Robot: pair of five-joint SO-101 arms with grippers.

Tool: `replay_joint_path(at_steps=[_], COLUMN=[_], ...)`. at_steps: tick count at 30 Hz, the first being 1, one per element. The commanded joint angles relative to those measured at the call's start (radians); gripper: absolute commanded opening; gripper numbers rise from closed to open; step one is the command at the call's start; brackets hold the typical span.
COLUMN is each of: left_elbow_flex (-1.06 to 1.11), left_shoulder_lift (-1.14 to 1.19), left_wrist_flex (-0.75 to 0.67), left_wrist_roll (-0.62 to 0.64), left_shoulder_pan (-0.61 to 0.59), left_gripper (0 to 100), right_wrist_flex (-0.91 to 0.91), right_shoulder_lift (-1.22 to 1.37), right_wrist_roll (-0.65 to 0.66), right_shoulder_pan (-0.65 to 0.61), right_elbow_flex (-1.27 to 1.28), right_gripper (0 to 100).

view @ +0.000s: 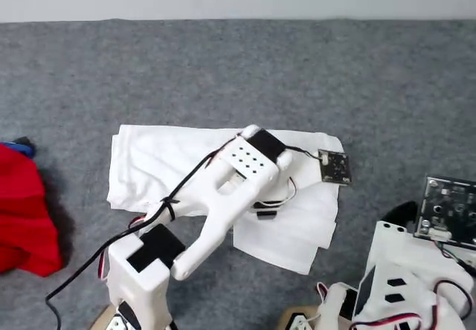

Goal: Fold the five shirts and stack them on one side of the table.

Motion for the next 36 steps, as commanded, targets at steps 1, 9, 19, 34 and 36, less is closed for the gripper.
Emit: replay_joint_path(at_steps=[1,9,19,34,36], left_elbow_flex=[-0.024,-0.102,-0.153,-0.209,-0.209], left_shoulder_lift=[-0.006,-0.018,-0.005,0.183,0.181], left_wrist_flex=[-0.031,0.117,0.167,0.048,0.048], left_wrist_roll=[-0.002,-0.003,-0.003,-0.003,-0.003], left_shoulder_pan=[0.017,0.018,0.046,0.04,0.04], left_gripper=[15,15,15,1,1], right_wrist_flex=[0.044,0.042,0.041,0.041,0.041], right_shoulder_lift=[0.001,0.001,0.001,0.001,0.001], right_wrist_roll=[0.011,0.011,0.011,0.011,0.011], right_shoulder_pan=[0.012,0.012,0.012,0.012,0.012], right_elbow_flex=[0.003,0.003,0.003,0.003,0.003], right_gripper=[1.3,1.3,1.3,1.3,1.3])
